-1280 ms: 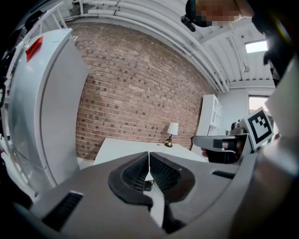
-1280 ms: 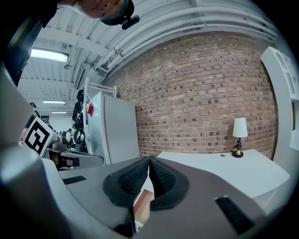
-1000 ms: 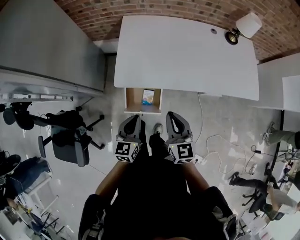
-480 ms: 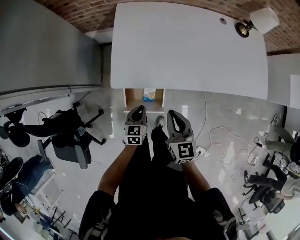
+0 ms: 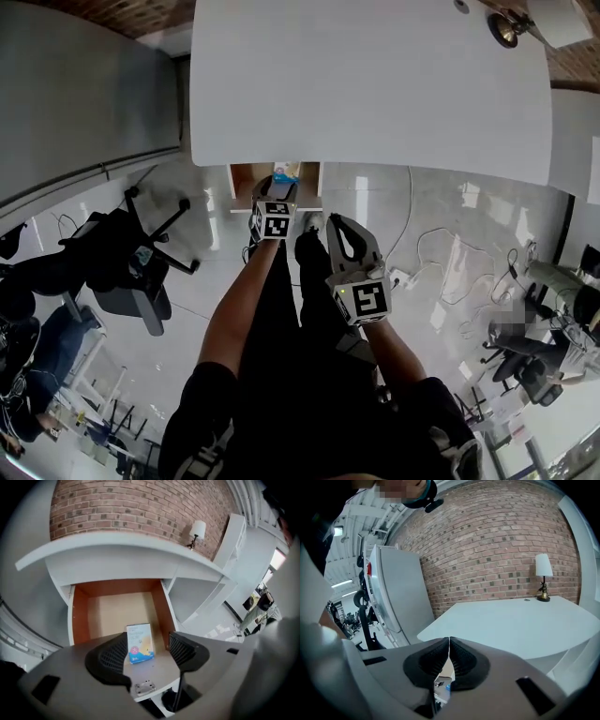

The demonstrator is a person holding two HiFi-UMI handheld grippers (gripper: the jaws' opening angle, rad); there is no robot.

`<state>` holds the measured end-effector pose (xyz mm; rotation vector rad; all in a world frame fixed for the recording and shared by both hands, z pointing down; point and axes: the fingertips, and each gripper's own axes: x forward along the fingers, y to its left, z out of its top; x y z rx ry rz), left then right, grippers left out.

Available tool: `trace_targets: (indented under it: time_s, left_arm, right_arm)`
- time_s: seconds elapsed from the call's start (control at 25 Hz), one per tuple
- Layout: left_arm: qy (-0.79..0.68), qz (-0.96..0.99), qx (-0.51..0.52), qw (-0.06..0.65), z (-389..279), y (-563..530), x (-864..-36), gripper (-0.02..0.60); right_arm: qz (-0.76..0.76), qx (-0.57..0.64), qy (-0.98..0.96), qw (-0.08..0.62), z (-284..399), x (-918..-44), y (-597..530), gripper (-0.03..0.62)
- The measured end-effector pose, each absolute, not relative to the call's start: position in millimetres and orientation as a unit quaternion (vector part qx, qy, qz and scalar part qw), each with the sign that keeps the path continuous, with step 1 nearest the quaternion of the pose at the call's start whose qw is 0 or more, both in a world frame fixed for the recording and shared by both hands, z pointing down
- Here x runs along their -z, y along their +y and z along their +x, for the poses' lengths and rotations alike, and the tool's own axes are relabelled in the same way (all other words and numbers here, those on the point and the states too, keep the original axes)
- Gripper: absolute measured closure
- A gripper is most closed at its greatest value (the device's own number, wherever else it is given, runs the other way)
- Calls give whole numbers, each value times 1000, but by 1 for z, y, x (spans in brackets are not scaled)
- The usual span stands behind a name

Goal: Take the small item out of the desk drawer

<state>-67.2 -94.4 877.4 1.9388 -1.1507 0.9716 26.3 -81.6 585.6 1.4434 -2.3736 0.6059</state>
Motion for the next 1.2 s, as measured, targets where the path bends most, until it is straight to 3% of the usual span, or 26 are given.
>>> trace_targets:
  time_s: [0.24, 0.72, 0.96, 1.2]
  left_arm:
    - [-411, 716, -442, 351, -57, -89, -947, 273]
    - [-442, 656, -434, 431, -57, -111, -1021, 216]
    - [-457, 661, -447, 392, -52, -133, -1024, 204]
    - [-477, 632, -463, 398, -62, -126, -1053, 173]
  right_arm:
    - [505, -231, -816, 162, 44, -612, -80, 566]
    - [509, -268, -796, 185, 57, -667, -75, 565]
    - [512, -278, -790, 190, 62, -676, -74, 565]
    - [519, -286, -782, 194, 71, -686, -70, 565]
